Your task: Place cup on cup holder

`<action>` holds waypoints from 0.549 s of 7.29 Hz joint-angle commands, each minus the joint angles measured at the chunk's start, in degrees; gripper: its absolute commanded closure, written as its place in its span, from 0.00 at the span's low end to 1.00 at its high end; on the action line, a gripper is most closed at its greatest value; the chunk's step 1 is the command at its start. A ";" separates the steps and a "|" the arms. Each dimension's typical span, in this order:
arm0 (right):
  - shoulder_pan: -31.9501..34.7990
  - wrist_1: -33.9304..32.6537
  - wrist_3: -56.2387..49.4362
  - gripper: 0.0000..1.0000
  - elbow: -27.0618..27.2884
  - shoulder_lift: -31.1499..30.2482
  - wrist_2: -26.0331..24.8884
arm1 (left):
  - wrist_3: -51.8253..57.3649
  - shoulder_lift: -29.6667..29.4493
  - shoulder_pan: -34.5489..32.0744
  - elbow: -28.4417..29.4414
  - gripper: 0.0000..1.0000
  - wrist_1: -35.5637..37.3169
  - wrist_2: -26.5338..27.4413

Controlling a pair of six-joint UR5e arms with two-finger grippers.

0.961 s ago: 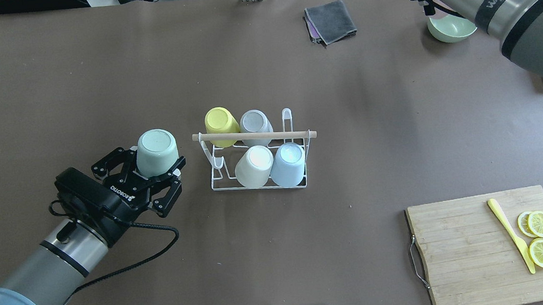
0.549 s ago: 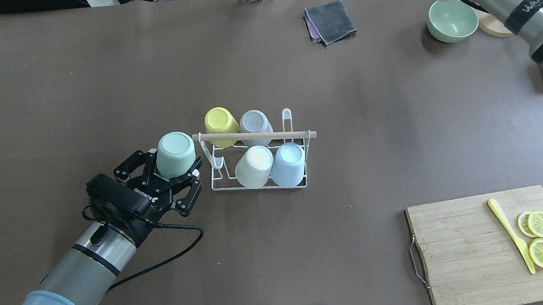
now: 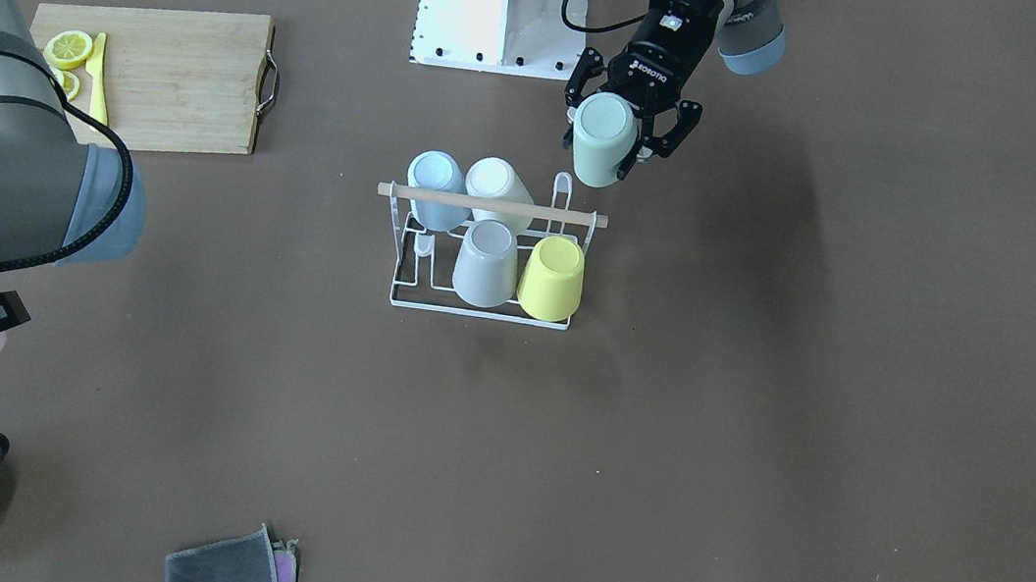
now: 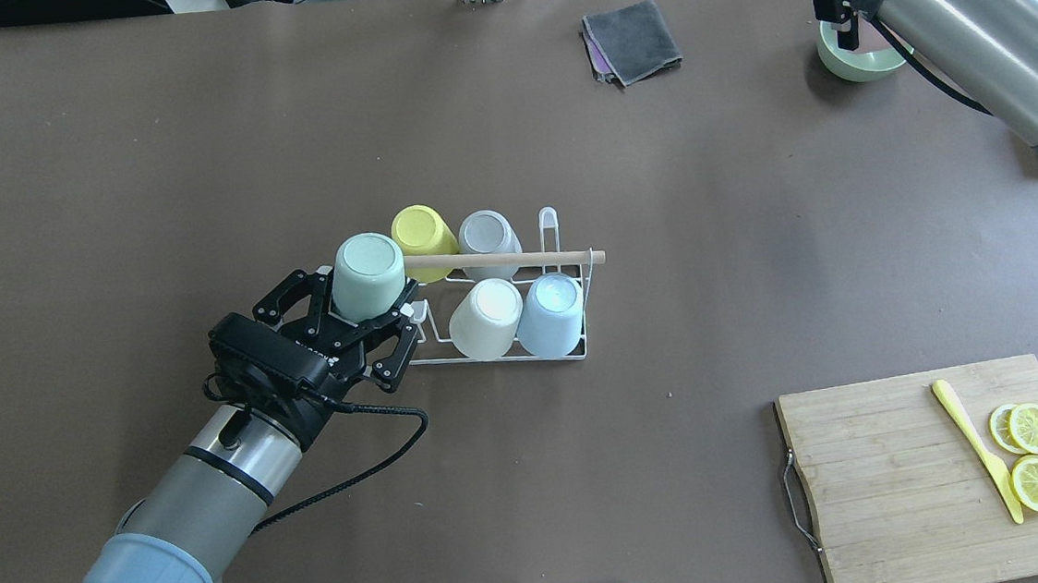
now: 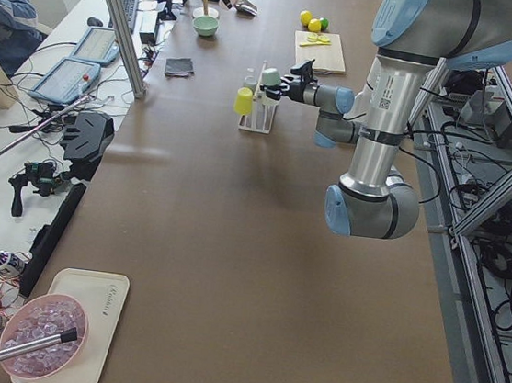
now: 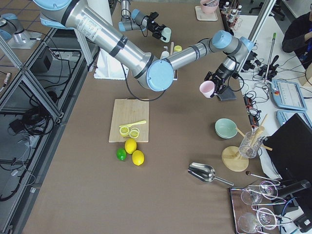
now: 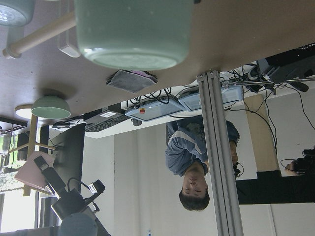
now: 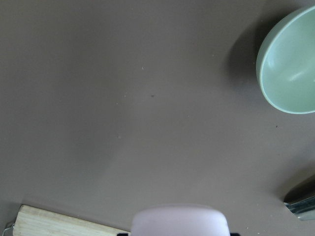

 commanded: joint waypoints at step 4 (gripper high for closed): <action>-2.00 24.88 14.87 1.00 22.87 -19.06 3.79 | -3.65 -4.13 0.15 5.98 0.97 0.44 3.08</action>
